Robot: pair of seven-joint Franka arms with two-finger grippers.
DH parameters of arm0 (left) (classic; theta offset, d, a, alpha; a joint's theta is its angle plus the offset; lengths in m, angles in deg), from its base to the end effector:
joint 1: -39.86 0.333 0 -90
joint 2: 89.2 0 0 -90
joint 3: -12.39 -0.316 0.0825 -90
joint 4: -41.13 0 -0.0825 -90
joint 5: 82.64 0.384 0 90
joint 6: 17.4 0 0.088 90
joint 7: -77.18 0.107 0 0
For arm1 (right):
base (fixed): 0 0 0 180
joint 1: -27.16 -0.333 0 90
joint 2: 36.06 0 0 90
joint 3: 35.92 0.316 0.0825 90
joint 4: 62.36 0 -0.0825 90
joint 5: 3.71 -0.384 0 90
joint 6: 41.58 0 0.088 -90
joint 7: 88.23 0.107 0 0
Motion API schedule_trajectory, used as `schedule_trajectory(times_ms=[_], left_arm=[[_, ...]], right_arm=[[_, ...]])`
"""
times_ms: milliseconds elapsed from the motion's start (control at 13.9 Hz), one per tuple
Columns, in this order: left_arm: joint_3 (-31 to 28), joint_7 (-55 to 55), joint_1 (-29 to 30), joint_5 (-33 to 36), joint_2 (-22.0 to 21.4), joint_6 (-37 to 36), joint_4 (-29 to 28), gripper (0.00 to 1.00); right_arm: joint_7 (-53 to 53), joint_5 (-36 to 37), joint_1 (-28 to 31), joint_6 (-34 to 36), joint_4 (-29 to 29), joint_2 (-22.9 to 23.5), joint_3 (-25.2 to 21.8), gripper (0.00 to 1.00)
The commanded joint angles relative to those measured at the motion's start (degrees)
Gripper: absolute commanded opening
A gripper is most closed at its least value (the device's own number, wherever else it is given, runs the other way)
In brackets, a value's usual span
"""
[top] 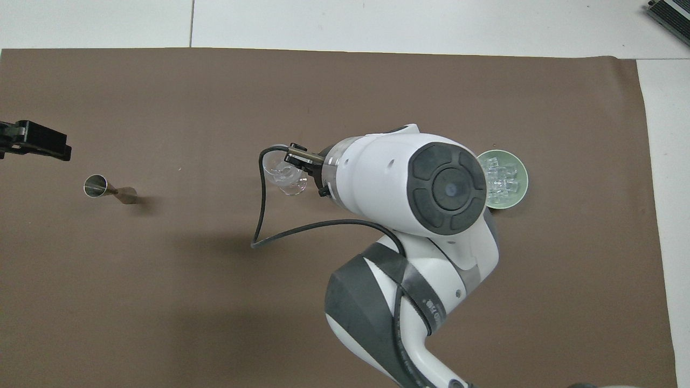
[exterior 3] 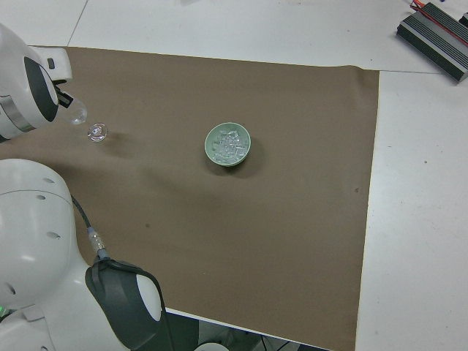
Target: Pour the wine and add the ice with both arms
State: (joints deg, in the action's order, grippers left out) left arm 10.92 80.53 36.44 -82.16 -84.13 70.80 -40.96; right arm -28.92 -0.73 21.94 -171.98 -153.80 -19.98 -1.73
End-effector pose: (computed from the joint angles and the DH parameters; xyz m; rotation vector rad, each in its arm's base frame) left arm 0.5791 -0.0195 0.6365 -3.1273 0.1444 -0.0283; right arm 0.5477 0.3899 0.5412 -2.6717 0.5089 -0.2952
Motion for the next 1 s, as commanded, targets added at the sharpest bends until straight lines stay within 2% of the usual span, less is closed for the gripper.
schedule_trajectory(times_ms=[0, 143, 502, 932], left_arm=[[0.2, 0.9, -0.4, 0.7, -0.4, 1.4, 0.4, 1.0], [0.3, 0.9, -0.4, 0.6, -0.4, 1.4, 0.3, 1.0], [0.2, 1.1, -0.1, -0.5, -0.5, 1.2, 0.3, 1.0], [-0.2, 1.1, 0.1, -0.6, -1.0, 0.5, 0.3, 1.0]], right_arm=[[6.0, 7.4, -0.8, -0.5, 8.3, 7.8, 3.1, 0.0], [7.2, 10.4, -1.6, -0.7, 10.5, 10.5, 3.2, 0.0], [10.4, 15.2, -3.7, -3.2, 10.7, 13.8, 3.2, 0.0], [11.5, 17.8, -4.8, -3.2, 10.3, 15.0, 3.2, 0.0]])
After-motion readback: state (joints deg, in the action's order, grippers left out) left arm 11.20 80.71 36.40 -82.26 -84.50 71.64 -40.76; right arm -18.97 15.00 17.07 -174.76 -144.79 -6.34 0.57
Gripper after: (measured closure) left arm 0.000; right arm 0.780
